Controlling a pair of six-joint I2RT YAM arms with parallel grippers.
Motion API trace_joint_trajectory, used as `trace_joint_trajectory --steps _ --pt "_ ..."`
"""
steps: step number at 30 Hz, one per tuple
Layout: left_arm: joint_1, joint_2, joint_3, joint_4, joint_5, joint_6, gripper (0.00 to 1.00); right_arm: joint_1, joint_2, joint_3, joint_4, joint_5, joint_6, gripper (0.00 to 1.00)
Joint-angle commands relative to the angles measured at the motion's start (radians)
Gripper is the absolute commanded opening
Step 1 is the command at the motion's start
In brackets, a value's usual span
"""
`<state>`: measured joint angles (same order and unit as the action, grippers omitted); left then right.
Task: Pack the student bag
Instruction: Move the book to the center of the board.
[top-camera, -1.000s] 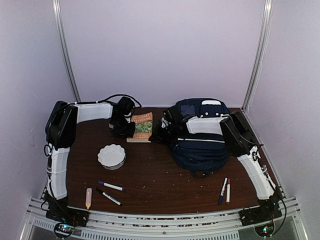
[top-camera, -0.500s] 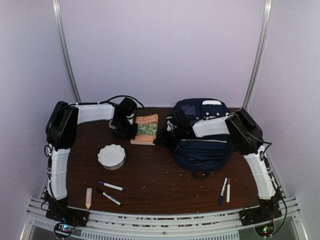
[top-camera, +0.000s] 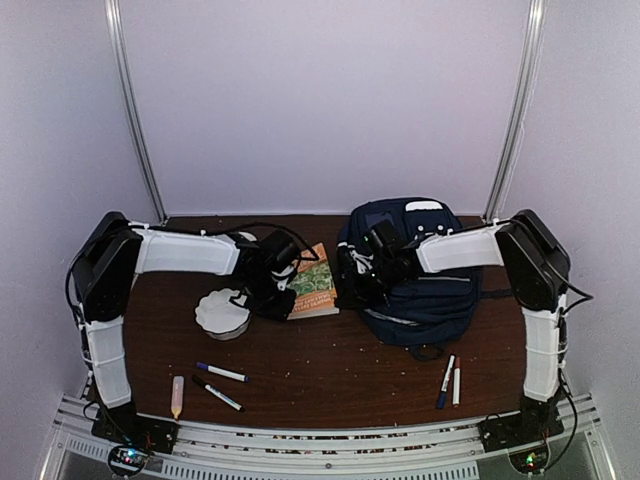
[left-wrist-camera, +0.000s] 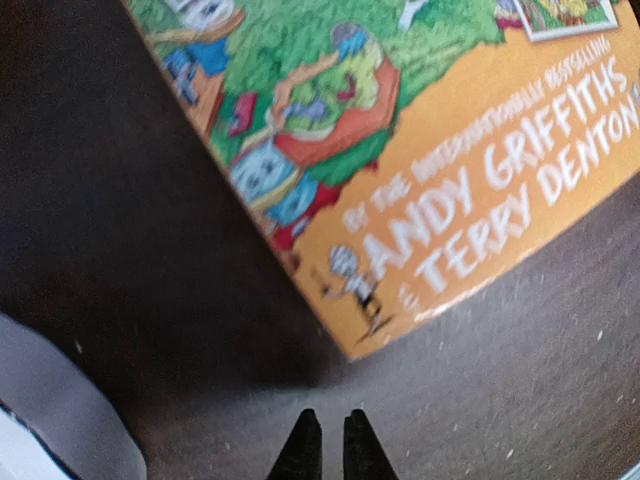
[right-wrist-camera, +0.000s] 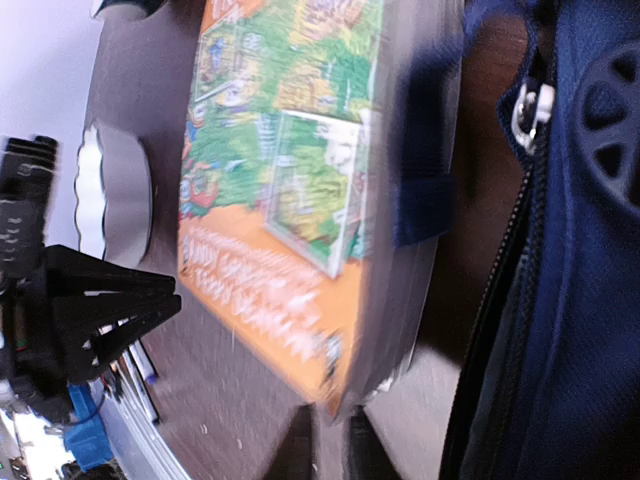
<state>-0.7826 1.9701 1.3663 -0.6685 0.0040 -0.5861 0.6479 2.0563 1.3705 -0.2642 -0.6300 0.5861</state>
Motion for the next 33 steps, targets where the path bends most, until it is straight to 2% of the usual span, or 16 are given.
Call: trace_joint_trajectory --steps 1,4,7,10,11,14,19,26,33 --pt "0.001 -0.139 -0.048 -0.064 -0.048 -0.014 0.11 -0.022 -0.202 -0.049 -0.126 0.045 -0.185 0.23" --pt "0.012 -0.205 -0.022 -0.088 -0.121 0.015 0.12 -0.024 -0.27 -0.035 -0.144 0.044 -0.237 0.33" --pt "0.056 -0.232 0.021 -0.066 -0.131 0.043 0.16 -0.024 -0.252 0.073 -0.206 0.059 -0.311 0.36" --pt "0.108 -0.226 0.061 -0.001 -0.086 0.058 0.39 -0.026 -0.158 0.248 -0.312 0.047 -0.431 0.36" --pt "0.127 -0.217 0.077 0.026 -0.056 0.059 0.43 -0.027 -0.125 0.297 -0.331 0.057 -0.456 0.36" --pt "0.163 -0.177 0.111 0.113 0.005 0.046 0.48 -0.032 -0.009 0.456 -0.382 0.074 -0.482 0.36" --pt "0.193 -0.073 0.181 0.196 0.107 0.014 0.5 -0.044 0.168 0.633 -0.422 0.054 -0.407 0.36" --pt "0.203 0.054 0.223 0.191 0.118 -0.048 0.56 -0.043 0.258 0.655 -0.44 0.128 -0.366 0.4" --pt "0.217 0.07 0.153 0.209 0.137 -0.113 0.6 -0.04 0.265 0.552 -0.414 0.119 -0.336 0.41"
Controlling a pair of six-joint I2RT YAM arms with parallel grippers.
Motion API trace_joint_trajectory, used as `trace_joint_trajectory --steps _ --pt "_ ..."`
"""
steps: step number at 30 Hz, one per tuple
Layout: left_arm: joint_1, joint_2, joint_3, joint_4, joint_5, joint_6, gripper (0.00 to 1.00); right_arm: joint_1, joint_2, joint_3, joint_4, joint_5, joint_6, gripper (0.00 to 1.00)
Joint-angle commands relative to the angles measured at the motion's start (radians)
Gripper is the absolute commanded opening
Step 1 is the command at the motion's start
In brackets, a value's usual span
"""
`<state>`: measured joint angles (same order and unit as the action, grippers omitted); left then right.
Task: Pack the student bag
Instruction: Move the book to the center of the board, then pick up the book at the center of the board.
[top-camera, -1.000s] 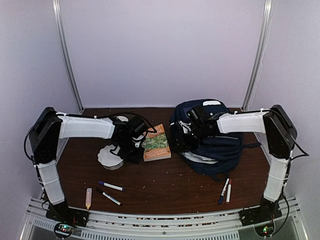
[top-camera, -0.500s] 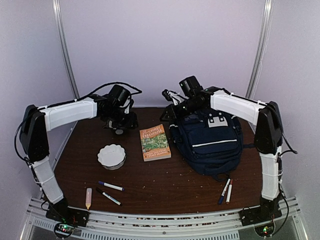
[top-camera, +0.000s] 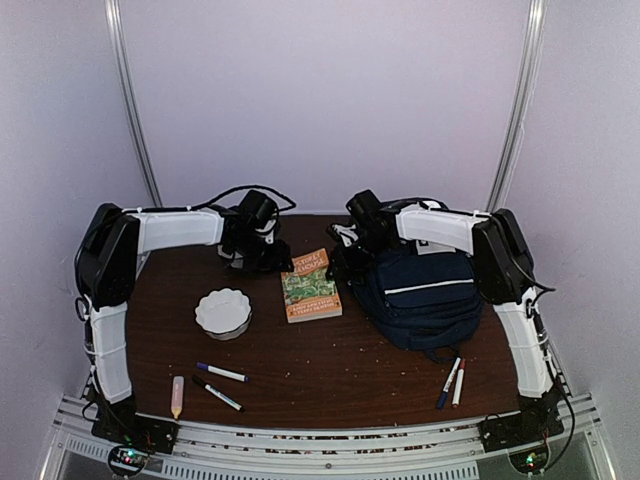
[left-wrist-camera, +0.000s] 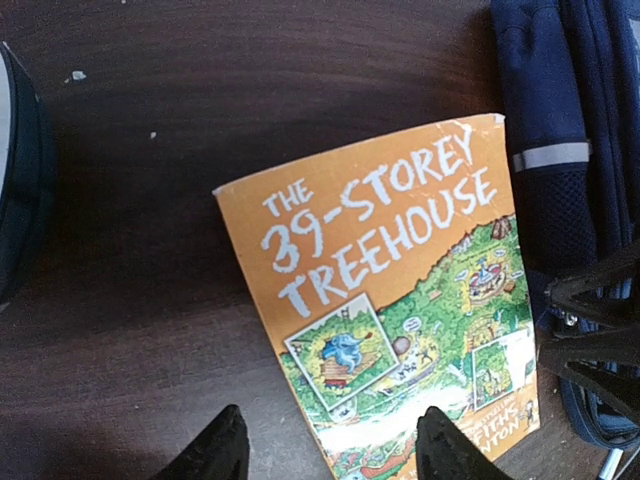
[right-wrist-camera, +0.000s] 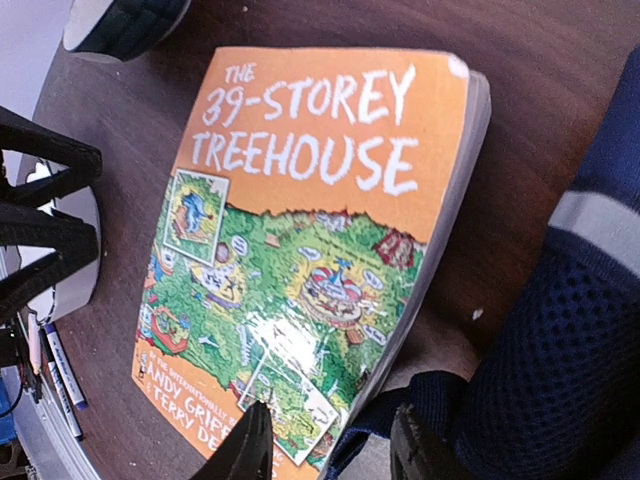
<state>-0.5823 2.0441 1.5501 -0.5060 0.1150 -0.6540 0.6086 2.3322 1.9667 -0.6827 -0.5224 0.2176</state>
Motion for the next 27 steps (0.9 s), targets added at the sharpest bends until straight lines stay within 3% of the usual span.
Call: trace_joint_trajectory --steps 1,4,11,16,22,27 --pt "0.023 -0.006 -0.043 0.058 0.042 -0.052 0.61 -0.001 -0.005 -0.055 0.011 -0.002 0.042 0.41" --pt "0.031 -0.004 -0.075 0.092 0.083 -0.074 0.61 0.0 0.017 -0.079 0.03 -0.037 0.078 0.39" --pt "0.044 -0.004 -0.102 0.082 0.091 -0.079 0.62 -0.012 0.003 -0.153 0.099 -0.059 0.208 0.18" --pt "0.047 -0.001 -0.125 0.101 0.134 -0.102 0.64 -0.022 -0.021 -0.292 0.182 -0.126 0.35 0.06" --pt "0.047 -0.011 -0.15 0.092 0.165 -0.09 0.64 -0.017 0.007 -0.479 0.203 -0.107 0.27 0.01" --pt "0.046 -0.016 -0.171 0.089 0.169 -0.099 0.65 -0.018 0.007 -0.479 0.194 -0.084 0.236 0.0"
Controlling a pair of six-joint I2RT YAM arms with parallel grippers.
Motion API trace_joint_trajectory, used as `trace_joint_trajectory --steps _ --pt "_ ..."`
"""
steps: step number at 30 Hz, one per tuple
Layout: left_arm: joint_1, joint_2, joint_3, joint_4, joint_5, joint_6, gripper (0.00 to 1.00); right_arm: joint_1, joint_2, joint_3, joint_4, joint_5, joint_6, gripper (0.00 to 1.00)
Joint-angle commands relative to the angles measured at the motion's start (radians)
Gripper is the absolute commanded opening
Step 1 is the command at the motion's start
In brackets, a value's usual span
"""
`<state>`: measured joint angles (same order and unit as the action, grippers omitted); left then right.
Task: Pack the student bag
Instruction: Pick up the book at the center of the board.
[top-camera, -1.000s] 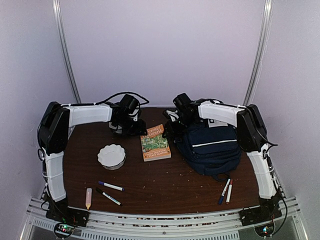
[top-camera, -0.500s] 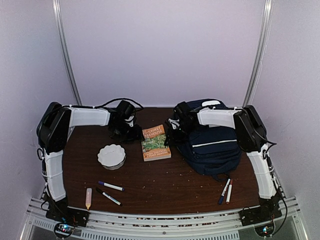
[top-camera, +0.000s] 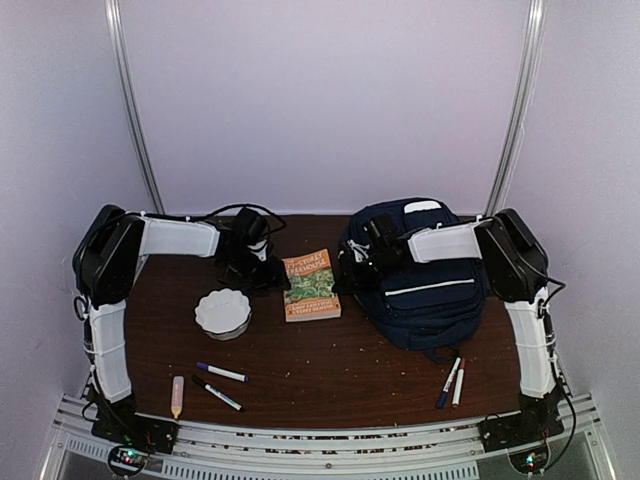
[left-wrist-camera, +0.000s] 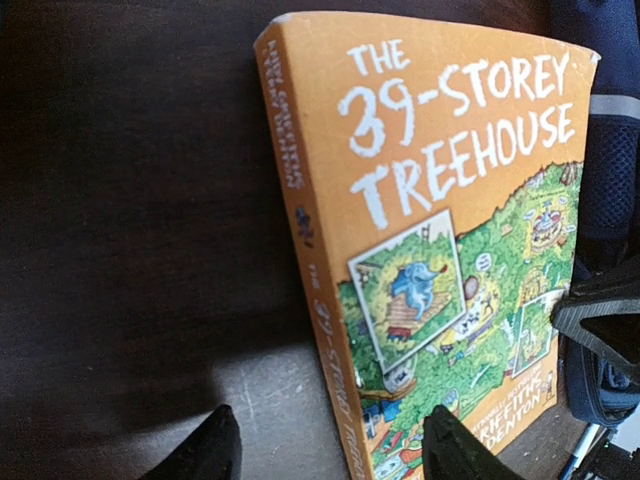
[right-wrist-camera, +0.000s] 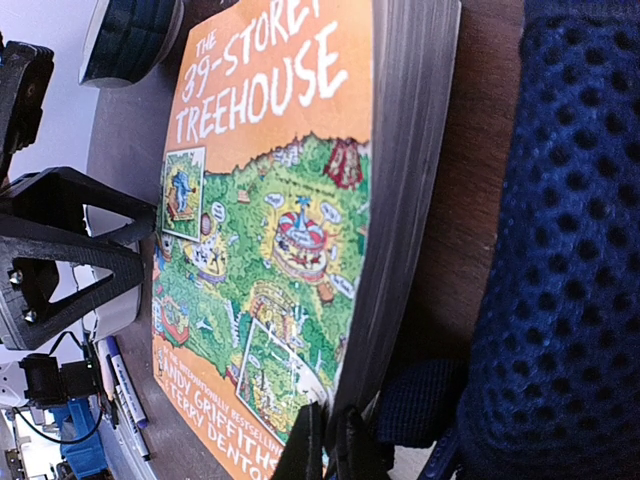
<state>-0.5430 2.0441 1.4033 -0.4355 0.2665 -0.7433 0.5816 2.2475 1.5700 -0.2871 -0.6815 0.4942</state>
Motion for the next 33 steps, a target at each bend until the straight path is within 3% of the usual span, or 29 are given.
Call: trace_joint_trajectory --steps 1,7,20,26,33 --pt "0.008 -0.015 -0.029 0.018 0.015 -0.018 0.65 0.009 0.092 -0.079 -0.211 0.082 -0.043 0.0" --pt "0.006 0.022 -0.034 0.092 0.103 -0.084 0.66 0.003 0.078 -0.073 -0.285 0.177 -0.038 0.0" --pt "-0.015 0.117 -0.013 0.257 0.315 -0.248 0.66 0.005 0.088 -0.059 -0.285 0.144 -0.063 0.0" --pt "-0.024 0.047 -0.077 0.556 0.376 -0.355 0.64 0.006 0.095 -0.053 -0.282 0.126 -0.068 0.0" --pt "-0.06 0.016 -0.09 0.921 0.465 -0.49 0.51 0.005 0.099 -0.049 -0.279 0.106 -0.062 0.0"
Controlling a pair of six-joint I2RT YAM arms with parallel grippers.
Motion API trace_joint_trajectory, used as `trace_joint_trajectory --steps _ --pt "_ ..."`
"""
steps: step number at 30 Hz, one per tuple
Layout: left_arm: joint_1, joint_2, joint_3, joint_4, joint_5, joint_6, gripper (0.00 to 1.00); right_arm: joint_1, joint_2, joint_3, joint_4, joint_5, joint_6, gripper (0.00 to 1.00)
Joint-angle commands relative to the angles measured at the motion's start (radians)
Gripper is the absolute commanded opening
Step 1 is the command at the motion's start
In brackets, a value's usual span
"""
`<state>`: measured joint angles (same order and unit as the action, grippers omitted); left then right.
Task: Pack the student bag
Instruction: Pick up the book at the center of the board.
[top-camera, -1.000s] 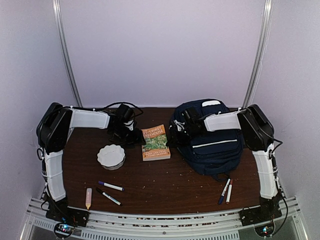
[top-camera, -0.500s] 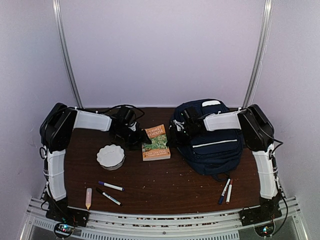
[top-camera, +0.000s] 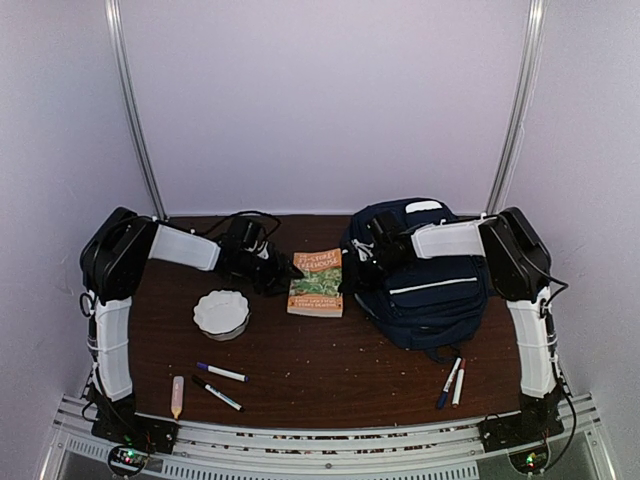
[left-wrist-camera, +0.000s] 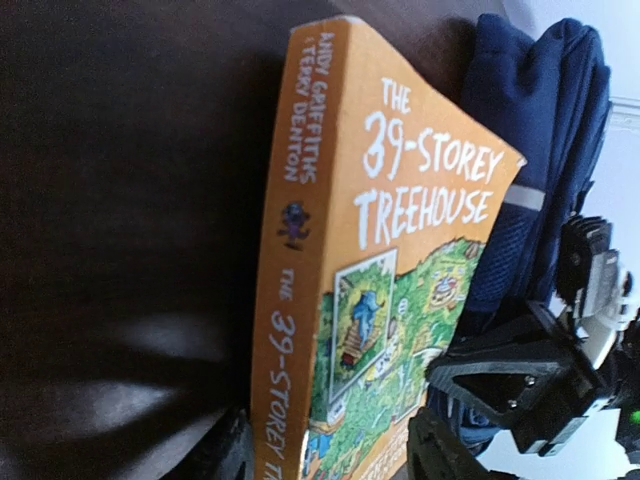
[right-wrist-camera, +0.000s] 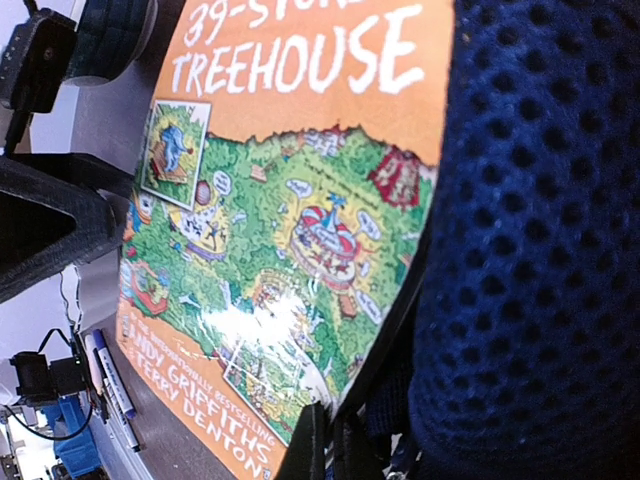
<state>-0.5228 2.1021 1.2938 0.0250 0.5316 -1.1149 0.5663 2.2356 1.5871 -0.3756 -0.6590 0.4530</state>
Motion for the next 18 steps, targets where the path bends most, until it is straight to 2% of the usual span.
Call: trace_joint_trajectory --steps 1,3,9,18 --pt "-0.083 -0.039 0.01 0.536 0.209 -0.149 0.49 0.019 0.11 -0.067 -0.189 0.08 -0.017 0.0" --pt "-0.087 -0.028 -0.01 0.613 0.23 -0.208 0.48 0.018 0.113 -0.07 -0.182 0.069 -0.011 0.0" --pt "-0.089 0.022 -0.005 0.382 0.242 -0.177 0.57 0.017 0.114 -0.07 -0.173 0.056 -0.009 0.0" --pt "-0.09 0.061 0.029 0.186 0.245 -0.147 0.57 0.019 0.116 -0.072 -0.163 0.049 -0.004 0.0"
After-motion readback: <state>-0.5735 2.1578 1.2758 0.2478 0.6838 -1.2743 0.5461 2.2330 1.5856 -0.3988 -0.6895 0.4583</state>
